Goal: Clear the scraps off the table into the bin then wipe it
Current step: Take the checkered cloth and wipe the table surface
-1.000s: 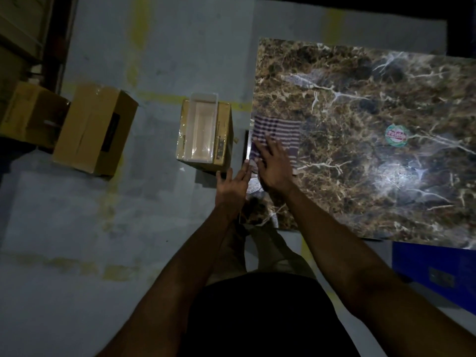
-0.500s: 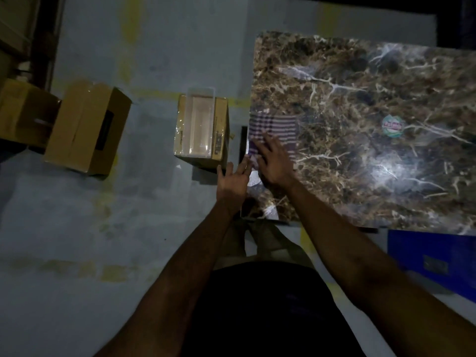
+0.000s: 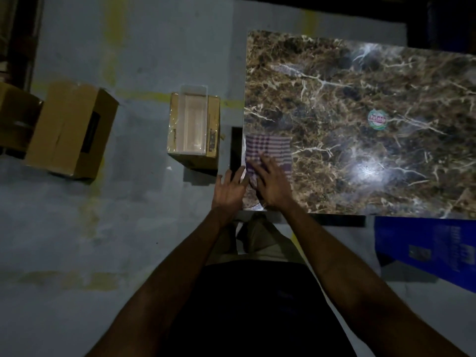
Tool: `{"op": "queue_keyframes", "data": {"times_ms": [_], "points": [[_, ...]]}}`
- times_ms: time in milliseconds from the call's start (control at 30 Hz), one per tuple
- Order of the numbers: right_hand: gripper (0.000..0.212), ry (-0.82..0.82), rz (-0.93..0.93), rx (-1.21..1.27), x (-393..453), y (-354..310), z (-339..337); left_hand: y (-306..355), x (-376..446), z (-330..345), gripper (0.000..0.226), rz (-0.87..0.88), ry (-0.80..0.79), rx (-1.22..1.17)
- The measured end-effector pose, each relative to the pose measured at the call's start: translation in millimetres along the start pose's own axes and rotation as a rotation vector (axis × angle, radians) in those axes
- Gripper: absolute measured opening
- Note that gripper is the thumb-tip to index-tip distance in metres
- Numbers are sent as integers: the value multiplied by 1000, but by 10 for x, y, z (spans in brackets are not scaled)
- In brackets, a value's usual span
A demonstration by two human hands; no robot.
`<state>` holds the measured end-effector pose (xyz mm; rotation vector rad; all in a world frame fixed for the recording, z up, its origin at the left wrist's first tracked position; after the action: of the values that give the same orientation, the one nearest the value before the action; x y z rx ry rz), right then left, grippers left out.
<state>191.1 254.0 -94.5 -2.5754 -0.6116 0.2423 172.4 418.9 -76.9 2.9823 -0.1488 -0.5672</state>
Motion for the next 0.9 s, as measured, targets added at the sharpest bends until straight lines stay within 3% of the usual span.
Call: {"op": "queue_keyframes", "data": {"times_ms": [100, 267, 333, 433, 533, 667, 767, 833, 900], "points": [[55, -38, -17, 23, -506, 110, -98, -31, -55, 31, 89, -82, -161, 12], [59, 91, 213, 21, -286, 294, -127, 123, -128, 52, 93, -138, -187, 32], [58, 112, 199, 15, -211, 114, 20, 155, -167, 78, 95, -175, -192, 34], [56, 17, 74, 36, -537, -212, 201, 225, -253, 76, 88, -205, -187, 25], [53, -15, 21, 41, -1016, -120, 164, 324, -298, 34, 91, -234, -194, 43], [54, 74, 178, 41, -1059, 252, 71, 391, -317, 76, 104, -257, -194, 127], [56, 121, 261, 19, -846, 32, 169, 440, -318, 100, 87, -264, -135, 180], [55, 84, 179, 39, -886, -166, 243, 450, -293, 71, 72, -267, -107, 189], [55, 35, 76, 25, -1114, -216, 262, 451, -267, 54, 71, -262, -112, 219]]}}
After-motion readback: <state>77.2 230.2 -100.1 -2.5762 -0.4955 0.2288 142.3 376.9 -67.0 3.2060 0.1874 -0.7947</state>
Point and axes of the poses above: each hand's wrist, its own x-axis towards the middle knuckle, its own z-axis out of the palm, y = z × x, the point moved 3 cm from there along x, towards the middle knuckle, and after that the axes turned 15 degrees about -z, right-handed, at the moved point
